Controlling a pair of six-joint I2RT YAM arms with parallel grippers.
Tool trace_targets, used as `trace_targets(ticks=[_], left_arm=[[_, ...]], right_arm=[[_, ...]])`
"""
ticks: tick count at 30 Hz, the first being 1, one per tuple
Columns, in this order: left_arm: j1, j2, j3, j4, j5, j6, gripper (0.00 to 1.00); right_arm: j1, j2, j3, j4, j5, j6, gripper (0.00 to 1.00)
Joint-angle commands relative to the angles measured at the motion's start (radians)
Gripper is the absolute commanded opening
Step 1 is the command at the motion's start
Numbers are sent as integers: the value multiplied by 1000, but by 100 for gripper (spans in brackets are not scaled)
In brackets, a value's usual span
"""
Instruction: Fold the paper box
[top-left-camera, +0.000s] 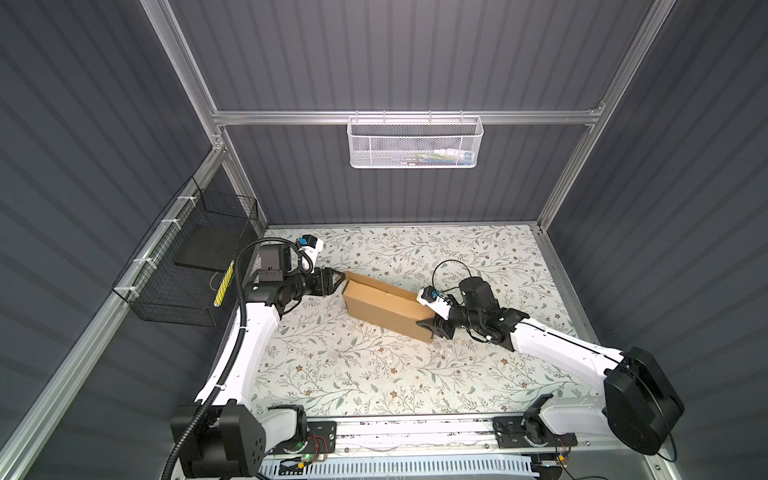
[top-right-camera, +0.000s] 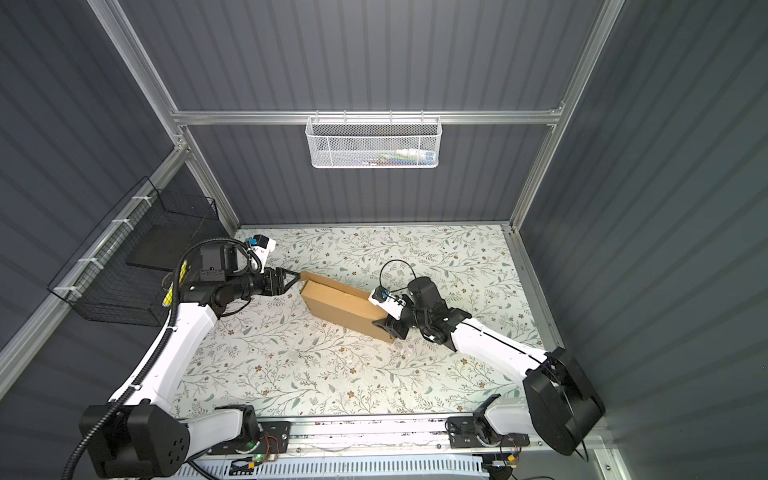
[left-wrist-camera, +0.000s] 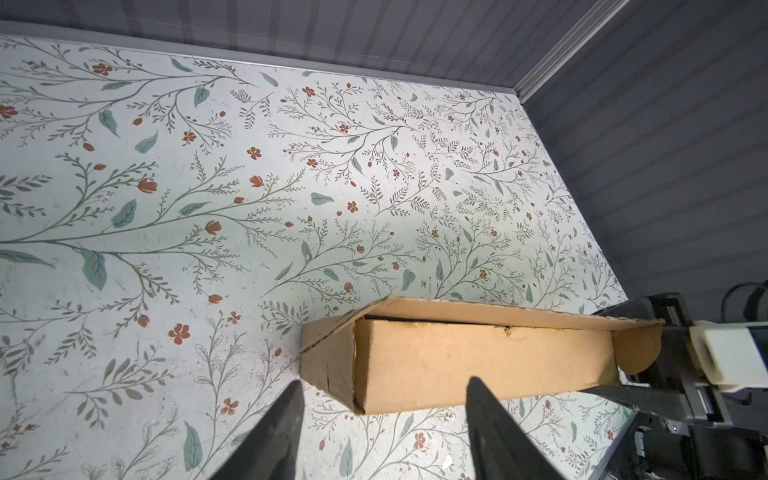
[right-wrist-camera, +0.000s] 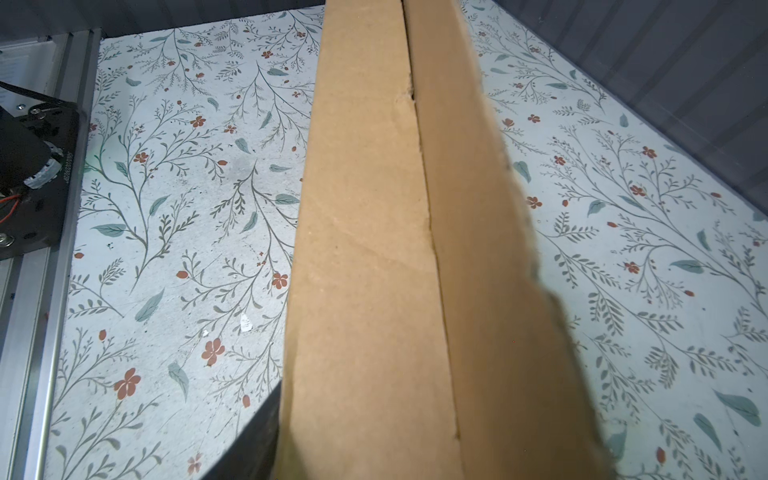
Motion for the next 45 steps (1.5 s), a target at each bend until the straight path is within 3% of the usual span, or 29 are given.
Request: trace_targets(ticks=[1, 15, 30, 45], left_arm=[[3, -15, -32, 76, 21, 37, 63], [3, 67, -44, 160, 7, 25, 65], [1, 58, -75, 114, 25, 26, 57], [-18, 9, -112, 102, 58, -10, 37]], right_arm=[[0, 22, 15, -63, -21, 6, 52], [-1, 31, 21, -75, -41, -6, 52], [-2, 53, 36, -73, -46, -9, 52], [-2, 62, 40, -67, -41, 0, 50]])
